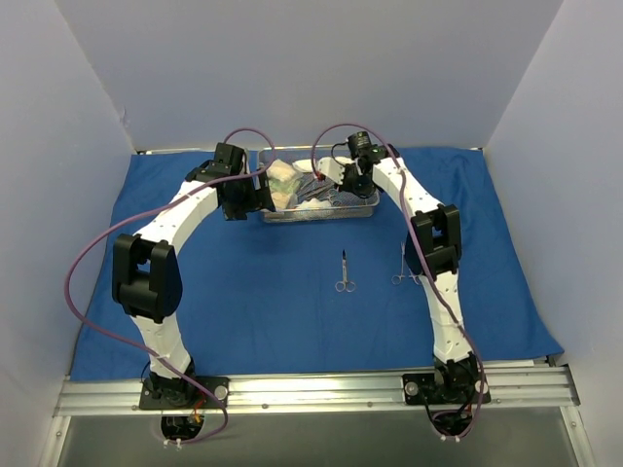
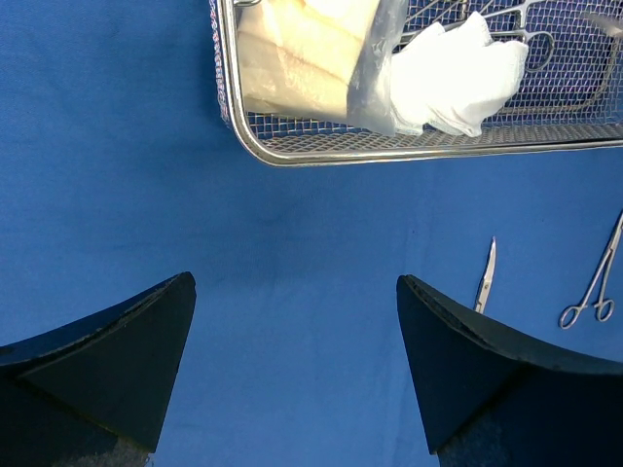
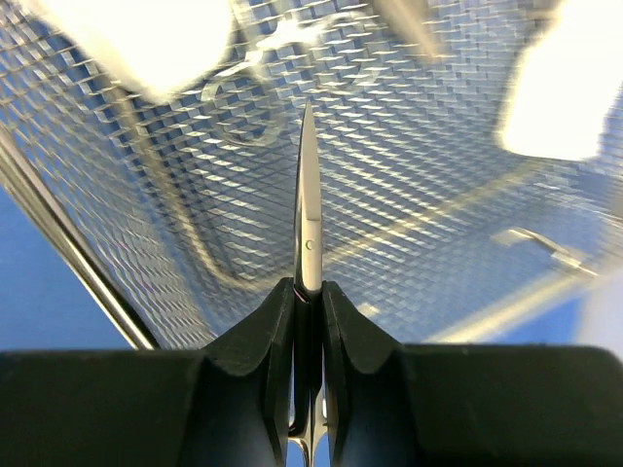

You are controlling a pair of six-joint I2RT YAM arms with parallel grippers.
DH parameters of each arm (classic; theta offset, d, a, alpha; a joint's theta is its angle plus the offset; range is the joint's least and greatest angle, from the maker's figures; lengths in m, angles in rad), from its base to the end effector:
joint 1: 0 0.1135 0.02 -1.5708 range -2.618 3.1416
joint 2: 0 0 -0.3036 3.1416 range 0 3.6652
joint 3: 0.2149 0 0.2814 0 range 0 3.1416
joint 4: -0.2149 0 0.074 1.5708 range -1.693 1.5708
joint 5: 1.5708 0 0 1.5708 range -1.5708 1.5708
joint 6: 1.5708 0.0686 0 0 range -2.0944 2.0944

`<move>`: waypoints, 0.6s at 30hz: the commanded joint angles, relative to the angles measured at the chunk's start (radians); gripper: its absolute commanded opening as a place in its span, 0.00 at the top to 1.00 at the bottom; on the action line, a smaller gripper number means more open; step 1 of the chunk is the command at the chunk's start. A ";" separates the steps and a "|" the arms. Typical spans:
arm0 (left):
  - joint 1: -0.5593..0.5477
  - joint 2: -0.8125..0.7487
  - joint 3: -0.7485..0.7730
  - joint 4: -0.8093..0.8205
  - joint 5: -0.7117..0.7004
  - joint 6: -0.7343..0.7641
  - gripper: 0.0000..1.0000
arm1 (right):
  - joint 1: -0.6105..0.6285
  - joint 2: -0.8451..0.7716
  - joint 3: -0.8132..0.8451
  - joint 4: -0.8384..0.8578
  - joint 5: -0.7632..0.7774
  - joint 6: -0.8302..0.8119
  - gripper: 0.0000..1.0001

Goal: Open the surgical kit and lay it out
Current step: Pick up the medical item from the container.

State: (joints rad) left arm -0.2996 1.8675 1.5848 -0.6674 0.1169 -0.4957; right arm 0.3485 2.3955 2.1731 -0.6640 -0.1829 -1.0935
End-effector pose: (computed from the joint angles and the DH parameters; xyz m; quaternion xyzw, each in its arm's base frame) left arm 0.4488 -0.1470 0.2691 -0.0753 0.9478 -0.1694 0.2595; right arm 0.5726 0.2213 0.2079 -0.6423 0.6844 -0.0415 0.3425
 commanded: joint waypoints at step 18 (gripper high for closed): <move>-0.001 -0.172 -0.015 -0.050 -0.043 -0.081 0.06 | 0.006 -0.634 -0.470 0.606 0.040 0.662 1.00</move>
State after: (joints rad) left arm -0.2996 1.7966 1.5780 -0.6941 0.1055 -0.5465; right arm 0.3477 1.8893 1.7790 -0.3252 -0.1764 -0.7864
